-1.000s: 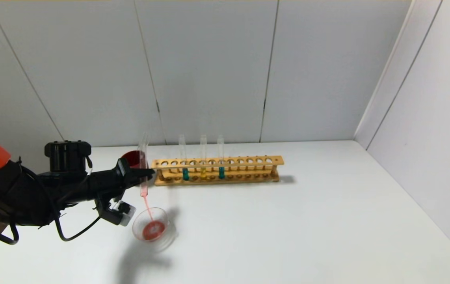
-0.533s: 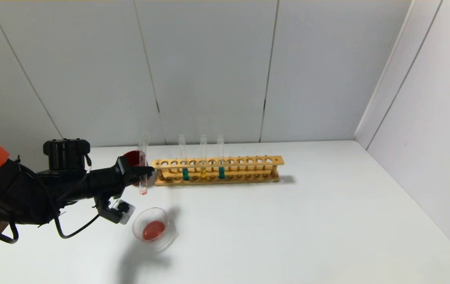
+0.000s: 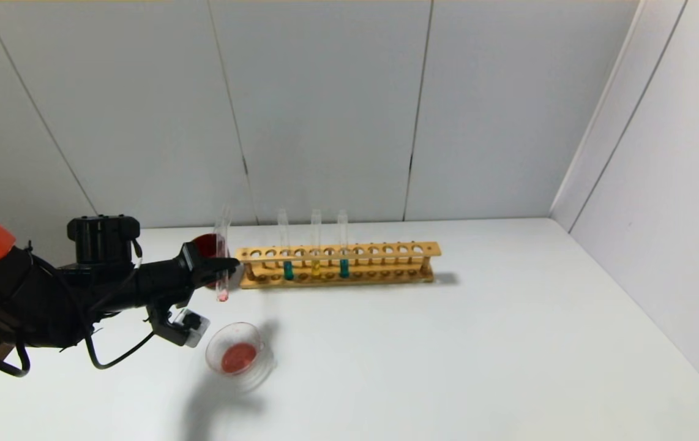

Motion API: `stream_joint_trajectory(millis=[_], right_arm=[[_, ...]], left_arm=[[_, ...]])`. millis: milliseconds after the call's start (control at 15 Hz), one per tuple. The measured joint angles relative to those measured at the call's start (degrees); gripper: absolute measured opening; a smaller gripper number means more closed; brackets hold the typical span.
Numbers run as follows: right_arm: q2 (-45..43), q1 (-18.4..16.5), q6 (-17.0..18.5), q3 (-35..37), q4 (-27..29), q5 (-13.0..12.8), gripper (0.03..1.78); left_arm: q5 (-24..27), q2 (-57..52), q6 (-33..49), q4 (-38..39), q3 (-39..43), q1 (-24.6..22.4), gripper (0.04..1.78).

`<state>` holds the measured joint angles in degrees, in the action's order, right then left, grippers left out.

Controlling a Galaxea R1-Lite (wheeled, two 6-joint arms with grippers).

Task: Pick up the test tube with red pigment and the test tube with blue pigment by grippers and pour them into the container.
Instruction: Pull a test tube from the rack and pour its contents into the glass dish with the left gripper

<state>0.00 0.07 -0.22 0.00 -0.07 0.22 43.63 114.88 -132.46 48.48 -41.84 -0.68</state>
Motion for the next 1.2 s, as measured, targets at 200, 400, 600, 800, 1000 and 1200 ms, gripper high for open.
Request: stream_joint_trajectory(millis=[200,400,600,800,1000,1200], right_arm=[[0.00,0.00,0.00,0.00,0.00,0.02,1.75],[0.00,0.00,-0.02,0.00,0.00,0.02,1.75],[0.00,0.00,-0.02,0.00,0.00,0.02,1.75],[0.00,0.00,-0.02,0.00,0.00,0.00,1.75],[0.00,0.00,0.00,0.00,0.00,0.00,1.75],[0.00,0.00,0.00,0.00,0.00,0.02,1.75]], left_arm=[[0.09,-0.13,-1.05,0.35,-0.11,0.00,0.32],[0.49,-0.35,-1.96,0.52,-0.33,-0.06,0.32],[1.65,-0.66,-2.95,0.52,-0.41,-0.02,0.32],[3.00,-1.38,-4.75,0.13,-0.52,0.00,0.32],[3.22,-1.88,-5.08,0.11,-0.55,0.00,0.32],[3.23,-2.32,-5.79,0.05,-0.55,0.00,0.32]])
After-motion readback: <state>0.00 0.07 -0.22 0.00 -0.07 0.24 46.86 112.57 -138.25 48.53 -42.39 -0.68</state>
